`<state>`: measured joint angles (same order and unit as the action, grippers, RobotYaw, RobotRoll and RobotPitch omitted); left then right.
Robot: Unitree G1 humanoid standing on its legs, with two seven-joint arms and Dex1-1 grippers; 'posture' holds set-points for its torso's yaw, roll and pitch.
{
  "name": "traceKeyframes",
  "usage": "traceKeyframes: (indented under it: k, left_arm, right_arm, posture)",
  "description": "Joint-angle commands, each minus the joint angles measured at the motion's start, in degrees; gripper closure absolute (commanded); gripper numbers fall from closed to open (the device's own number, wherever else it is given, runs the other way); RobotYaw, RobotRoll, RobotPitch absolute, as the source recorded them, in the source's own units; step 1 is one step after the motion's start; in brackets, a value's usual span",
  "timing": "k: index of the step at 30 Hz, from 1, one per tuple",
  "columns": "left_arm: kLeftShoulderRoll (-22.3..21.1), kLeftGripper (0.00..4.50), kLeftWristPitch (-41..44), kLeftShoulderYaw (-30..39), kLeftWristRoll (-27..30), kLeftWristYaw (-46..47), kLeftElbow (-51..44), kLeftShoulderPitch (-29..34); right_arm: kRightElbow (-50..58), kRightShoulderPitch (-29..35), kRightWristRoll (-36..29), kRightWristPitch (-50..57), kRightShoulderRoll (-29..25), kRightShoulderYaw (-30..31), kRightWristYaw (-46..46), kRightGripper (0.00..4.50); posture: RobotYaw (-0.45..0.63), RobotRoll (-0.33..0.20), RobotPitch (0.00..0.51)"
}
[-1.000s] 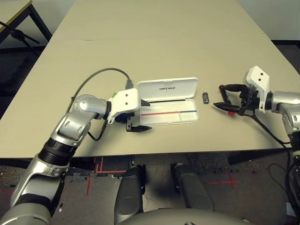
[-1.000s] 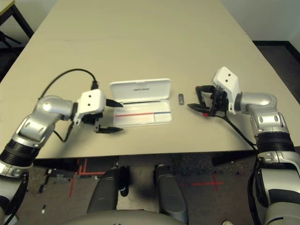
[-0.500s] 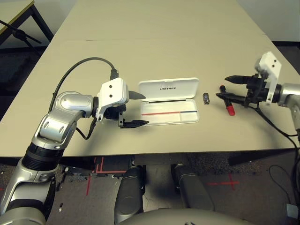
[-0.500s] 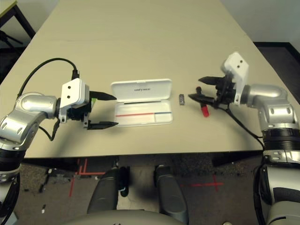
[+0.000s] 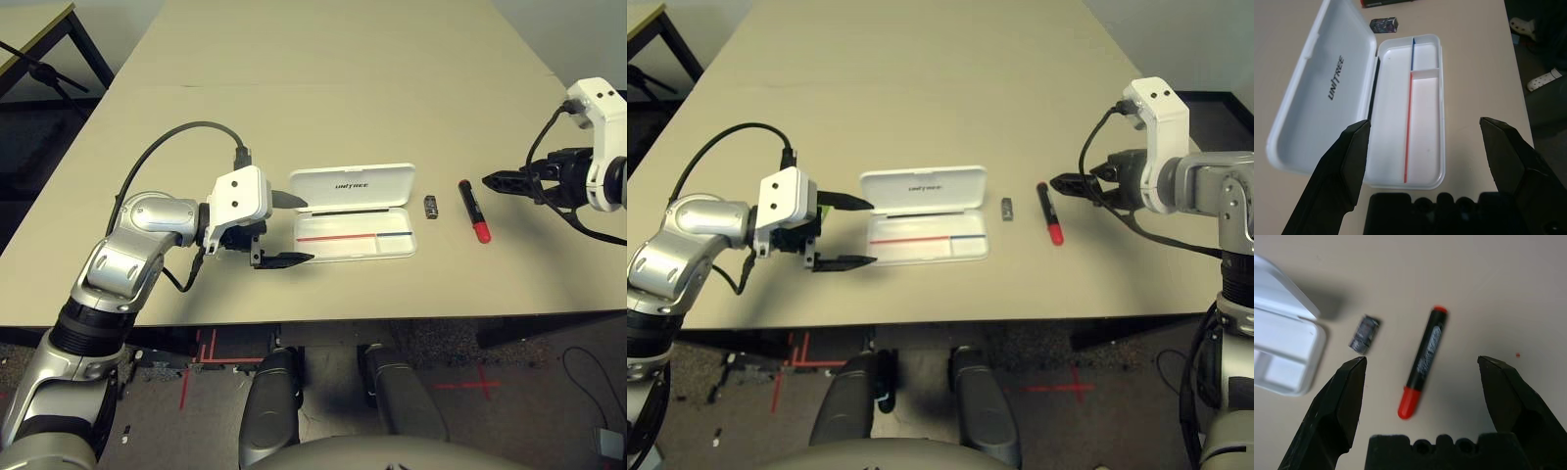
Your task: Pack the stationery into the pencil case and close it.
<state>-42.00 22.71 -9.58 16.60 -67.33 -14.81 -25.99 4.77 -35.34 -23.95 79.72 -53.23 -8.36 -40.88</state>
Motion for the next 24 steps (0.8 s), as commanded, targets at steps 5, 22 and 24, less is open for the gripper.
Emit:
traceKeyframes:
  k: [5,22,24]
  left_arm:
    - [-0.22,0.01,-0.40,-0.78,-0.44,0.37,-0.63,0.58]
    - [-1.67,0.01,0.99,-0.44,-0.02,1.41,-3.49,1.88]
    - [-1.79,0.01,1.26,-0.42,0.10,1.47,-3.76,1.98]
  right_arm:
    - [-5.35,3.08,1.36,-3.32,2.51,2.83,2.82,0.00]
    - [-23.36,-1.26,8.89,-19.27,9.85,9.71,4.55,0.00]
    - [-24.11,-1.32,9.44,-20.10,10.03,10.04,4.33,0.00]
  posture:
    - [-0.04,0.000,0.151]
    - [0.00,0.000,0.144]
    - [0.00,0.000,0.145]
